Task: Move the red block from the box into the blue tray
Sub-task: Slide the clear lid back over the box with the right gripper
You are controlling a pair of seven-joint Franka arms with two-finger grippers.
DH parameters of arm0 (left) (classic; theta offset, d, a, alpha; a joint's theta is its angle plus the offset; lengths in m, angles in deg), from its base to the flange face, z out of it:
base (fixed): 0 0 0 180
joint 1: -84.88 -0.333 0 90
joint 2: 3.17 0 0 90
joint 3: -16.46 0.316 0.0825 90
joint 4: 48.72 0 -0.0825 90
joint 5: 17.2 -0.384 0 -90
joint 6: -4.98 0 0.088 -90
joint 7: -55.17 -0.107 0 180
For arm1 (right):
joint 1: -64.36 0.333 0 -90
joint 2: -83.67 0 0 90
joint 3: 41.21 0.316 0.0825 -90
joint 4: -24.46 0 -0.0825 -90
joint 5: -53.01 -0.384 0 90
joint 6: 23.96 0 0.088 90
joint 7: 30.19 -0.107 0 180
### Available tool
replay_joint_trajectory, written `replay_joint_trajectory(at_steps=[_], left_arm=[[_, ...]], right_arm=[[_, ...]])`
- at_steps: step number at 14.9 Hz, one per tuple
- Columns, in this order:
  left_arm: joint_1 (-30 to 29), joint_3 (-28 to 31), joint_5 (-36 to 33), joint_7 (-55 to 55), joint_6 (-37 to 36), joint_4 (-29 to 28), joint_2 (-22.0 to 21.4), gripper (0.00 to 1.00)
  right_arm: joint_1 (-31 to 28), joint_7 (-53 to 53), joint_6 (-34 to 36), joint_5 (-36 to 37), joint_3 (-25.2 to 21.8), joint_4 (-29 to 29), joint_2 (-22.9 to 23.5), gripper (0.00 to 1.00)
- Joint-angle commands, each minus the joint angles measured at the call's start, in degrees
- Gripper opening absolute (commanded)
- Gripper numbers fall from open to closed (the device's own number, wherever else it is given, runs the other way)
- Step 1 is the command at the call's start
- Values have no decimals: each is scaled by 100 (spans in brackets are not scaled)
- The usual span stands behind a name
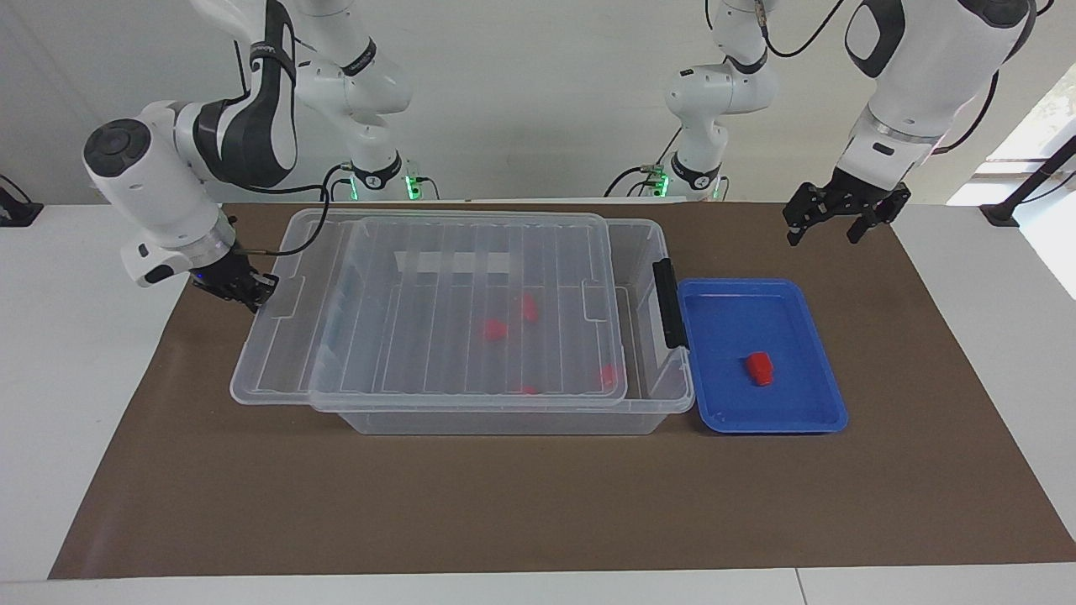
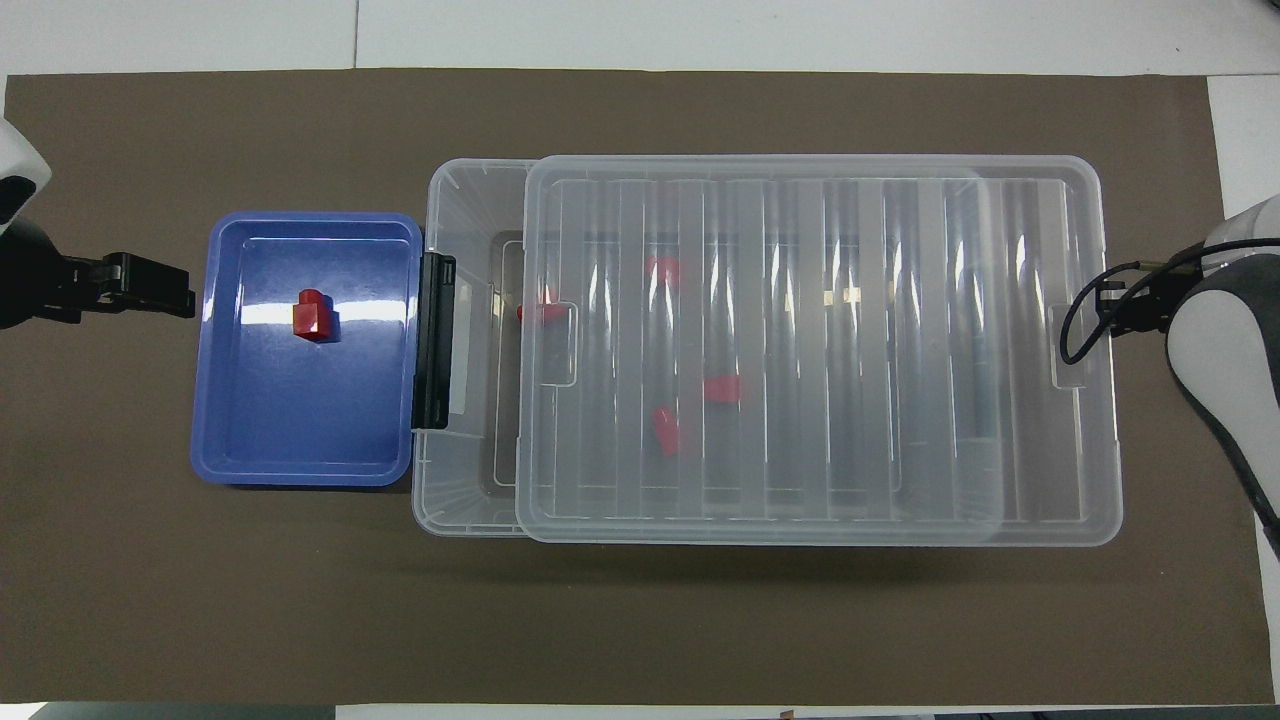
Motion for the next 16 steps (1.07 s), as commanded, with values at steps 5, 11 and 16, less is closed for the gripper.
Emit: replay_joint_trajectory(at_steps=[5, 11, 16], left_arm=[[-80, -23, 11, -37, -56, -115, -147, 100], [-80, -14, 11, -37, -56, -115, -147, 100], [-89, -23, 11, -37, -56, -115, -138, 100]], right_arm=[[-50, -555, -181, -97, 345, 228, -151, 0], [-42, -846, -189, -97, 512, 245, -159, 0], [-42, -942, -207, -193, 600, 245, -159, 0]])
